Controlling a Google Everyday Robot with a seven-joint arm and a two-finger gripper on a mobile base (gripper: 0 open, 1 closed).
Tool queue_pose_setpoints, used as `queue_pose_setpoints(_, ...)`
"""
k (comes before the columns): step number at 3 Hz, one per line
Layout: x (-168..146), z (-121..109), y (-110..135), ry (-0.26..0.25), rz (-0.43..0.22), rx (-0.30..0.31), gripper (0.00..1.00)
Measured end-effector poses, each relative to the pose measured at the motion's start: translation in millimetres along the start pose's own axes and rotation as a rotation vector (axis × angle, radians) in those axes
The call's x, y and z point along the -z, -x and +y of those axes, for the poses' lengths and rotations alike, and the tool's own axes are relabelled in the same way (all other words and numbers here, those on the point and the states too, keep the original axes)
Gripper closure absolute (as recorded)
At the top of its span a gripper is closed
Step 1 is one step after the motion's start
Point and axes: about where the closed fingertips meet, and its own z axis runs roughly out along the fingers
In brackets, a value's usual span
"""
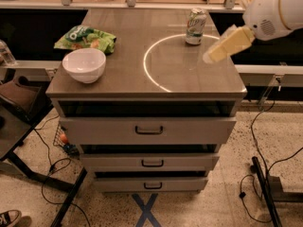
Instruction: Move 7up can near white bowl
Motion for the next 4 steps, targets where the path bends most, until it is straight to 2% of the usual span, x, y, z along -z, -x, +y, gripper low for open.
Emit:
queue_pose_setpoints(1, -37.8, -20.2, 15.0, -0.068, -0.130, -0.021, 0.00)
queue_pose_setpoints(2, -37.5, -39.4, 25.8, -0.144, -0.171, -0.025, 0.00)
queue_pose_setpoints(3, -37.4, -39.4, 26.0, -0.145, -0.171, -0.024, 0.00)
queue_pose_setpoints(4, -47.5, -48.3, 23.8, -0.154, -0.179, -0.059, 0.00)
